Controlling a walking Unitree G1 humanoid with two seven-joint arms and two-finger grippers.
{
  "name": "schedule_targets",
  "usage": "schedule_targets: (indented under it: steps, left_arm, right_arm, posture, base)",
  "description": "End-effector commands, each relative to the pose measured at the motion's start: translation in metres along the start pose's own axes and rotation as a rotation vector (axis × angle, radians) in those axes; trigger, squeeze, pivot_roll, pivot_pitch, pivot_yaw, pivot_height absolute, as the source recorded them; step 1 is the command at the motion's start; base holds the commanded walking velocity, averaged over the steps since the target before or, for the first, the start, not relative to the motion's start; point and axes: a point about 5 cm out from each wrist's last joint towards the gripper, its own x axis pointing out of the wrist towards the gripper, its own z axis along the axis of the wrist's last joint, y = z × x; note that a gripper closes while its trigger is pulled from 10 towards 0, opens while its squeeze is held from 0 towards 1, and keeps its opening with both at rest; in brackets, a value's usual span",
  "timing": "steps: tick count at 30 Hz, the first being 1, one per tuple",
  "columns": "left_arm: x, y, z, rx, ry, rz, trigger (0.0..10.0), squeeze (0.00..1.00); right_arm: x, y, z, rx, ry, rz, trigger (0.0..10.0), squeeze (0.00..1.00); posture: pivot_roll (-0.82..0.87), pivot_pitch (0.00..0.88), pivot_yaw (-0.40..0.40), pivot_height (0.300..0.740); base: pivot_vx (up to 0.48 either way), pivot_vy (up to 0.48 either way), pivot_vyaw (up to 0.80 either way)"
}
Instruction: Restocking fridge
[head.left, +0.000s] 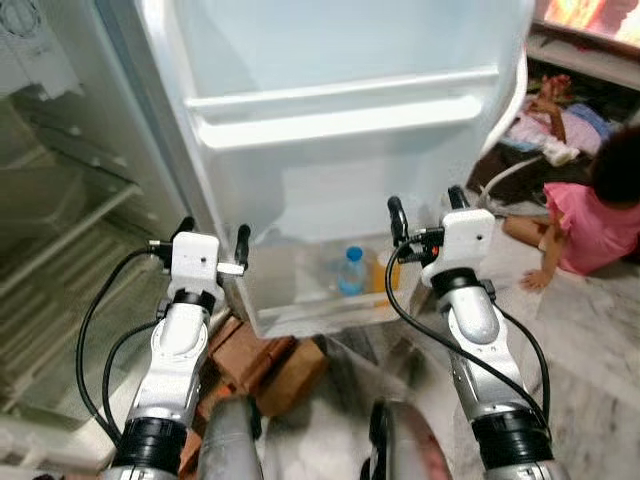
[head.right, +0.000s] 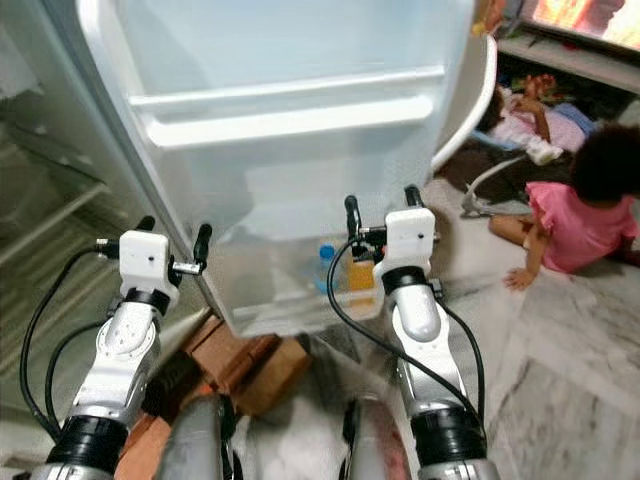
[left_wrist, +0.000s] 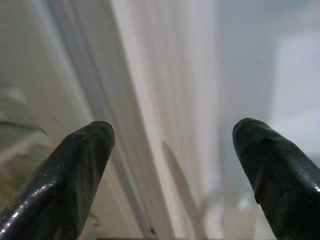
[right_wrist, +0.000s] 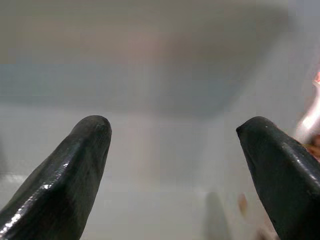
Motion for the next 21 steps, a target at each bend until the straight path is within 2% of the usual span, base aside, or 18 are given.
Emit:
schedule_targets:
  steps: [1,4,6,13,17,21]
  left_arm:
    - [0.000,-0.003,-0.001,0.008,0.000,-0.009,10.0,0.00]
    - [-0.001,-0.003,-0.002,0.009,0.005,-0.012,10.0,0.00]
    - [-0.001,-0.002,-0.004,0.013,0.013,-0.009,10.0,0.00]
    - [-0.008,0.006,-0.007,0.021,0.019,0.005,10.0,0.00]
    - [-0.014,0.005,-0.011,0.013,0.052,0.010,10.0,0.00]
    - [-0.019,0.002,-0.014,0.009,0.070,0.028,10.0,0.00]
  right_arm:
    - [-0.007,0.003,-0.005,0.007,0.043,0.025,10.0,0.00]
    - [-0.015,0.006,-0.013,0.024,0.093,0.051,10.0,0.00]
    - [-0.028,0.007,-0.019,0.024,0.134,0.082,10.0,0.00]
    - [-0.061,-0.006,-0.026,-0.032,0.161,0.087,10.0,0.00]
    - [-0.064,-0.009,-0.028,-0.031,0.175,0.055,10.0,0.00]
    - [-0.066,-0.002,-0.032,-0.010,0.203,0.083,10.0,0.00]
  posture:
    - [-0.02,0.000,-0.021,0.733]
    - [-0.02,0.000,-0.024,0.733]
    - [-0.02,0.000,-0.029,0.733]
    - [-0.03,0.000,-0.029,0.738]
    - [-0.02,0.000,-0.026,0.740]
    - [-0.02,0.000,-0.030,0.740]
  base:
    - [0.000,0.000,0.00]
    - [0.000,0.000,0.00]
    - [0.000,0.000,0.00]
    - [0.000,0.000,0.00]
    - [0.000,0.000,0.00]
    - [0.000,0.000,0.00]
